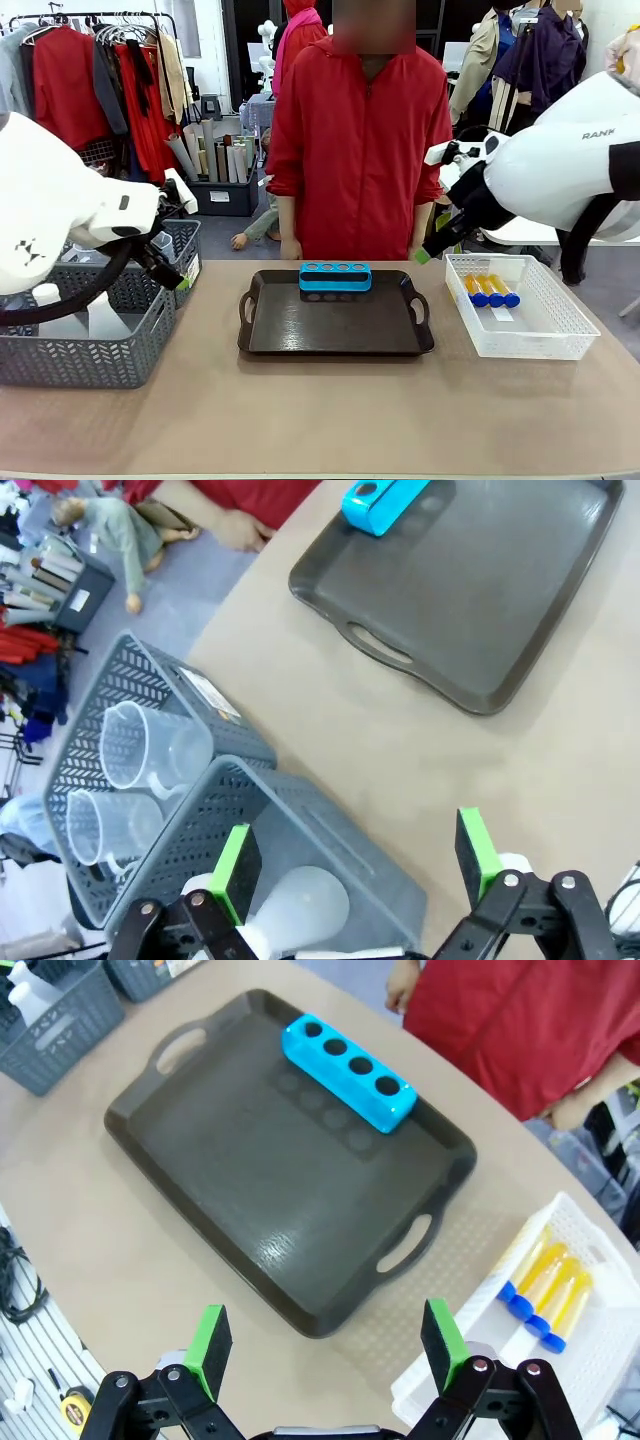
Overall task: Prepare the laboratory tools.
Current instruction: Pick up one Large Measuring Cup and place it on the Handle tray.
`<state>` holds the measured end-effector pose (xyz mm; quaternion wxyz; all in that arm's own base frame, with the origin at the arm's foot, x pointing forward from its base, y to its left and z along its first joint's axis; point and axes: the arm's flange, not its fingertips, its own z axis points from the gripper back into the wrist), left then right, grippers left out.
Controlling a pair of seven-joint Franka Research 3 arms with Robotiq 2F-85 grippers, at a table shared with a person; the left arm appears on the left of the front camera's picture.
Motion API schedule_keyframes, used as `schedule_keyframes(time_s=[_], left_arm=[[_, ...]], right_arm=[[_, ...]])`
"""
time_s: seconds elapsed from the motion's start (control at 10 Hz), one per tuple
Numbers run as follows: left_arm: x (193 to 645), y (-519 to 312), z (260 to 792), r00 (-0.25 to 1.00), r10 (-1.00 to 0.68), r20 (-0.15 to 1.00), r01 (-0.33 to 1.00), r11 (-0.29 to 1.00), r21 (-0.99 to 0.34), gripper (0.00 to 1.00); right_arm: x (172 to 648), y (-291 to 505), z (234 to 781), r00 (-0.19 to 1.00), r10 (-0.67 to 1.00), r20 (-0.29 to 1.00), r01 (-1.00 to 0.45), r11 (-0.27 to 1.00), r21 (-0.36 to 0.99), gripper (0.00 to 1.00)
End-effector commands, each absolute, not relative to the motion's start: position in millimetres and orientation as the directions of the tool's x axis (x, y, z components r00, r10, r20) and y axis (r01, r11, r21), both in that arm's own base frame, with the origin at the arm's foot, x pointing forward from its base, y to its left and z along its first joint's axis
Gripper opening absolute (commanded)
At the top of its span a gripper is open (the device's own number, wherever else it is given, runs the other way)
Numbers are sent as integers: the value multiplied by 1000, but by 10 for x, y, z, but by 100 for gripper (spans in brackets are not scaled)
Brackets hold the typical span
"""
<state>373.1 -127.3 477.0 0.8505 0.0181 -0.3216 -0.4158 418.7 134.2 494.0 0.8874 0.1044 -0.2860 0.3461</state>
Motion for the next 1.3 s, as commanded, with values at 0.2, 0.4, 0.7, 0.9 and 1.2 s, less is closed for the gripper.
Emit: schedule_keyframes(time_s=[0.2, 0.4, 0.7, 0.9, 1.2], left_arm=[[3758, -1378, 4744, 418, -722, 551, 695, 645, 319, 100], [3758, -1378, 4744, 418, -722, 551, 695, 645, 319, 100], [3742, -1377, 4748, 420, -726, 545, 700, 641, 314, 100], [3792, -1298, 4916, 423, -748, 511, 822, 554, 131, 100], [3912, -1226, 5133, 413, -733, 540, 872, 490, -3, 100]], right_arm=[[4135, 1497, 4899, 590, 566, 575, -691, 723, -3, 100], [4135, 1497, 4899, 590, 566, 575, -691, 723, -3, 100], [4133, 1515, 4914, 582, 581, 569, -694, 719, -25, 100], [4163, 1511, 5061, 552, 572, 607, -724, 689, 8, 100], [4188, 1474, 5277, 520, 576, 630, -755, 655, 24, 100]])
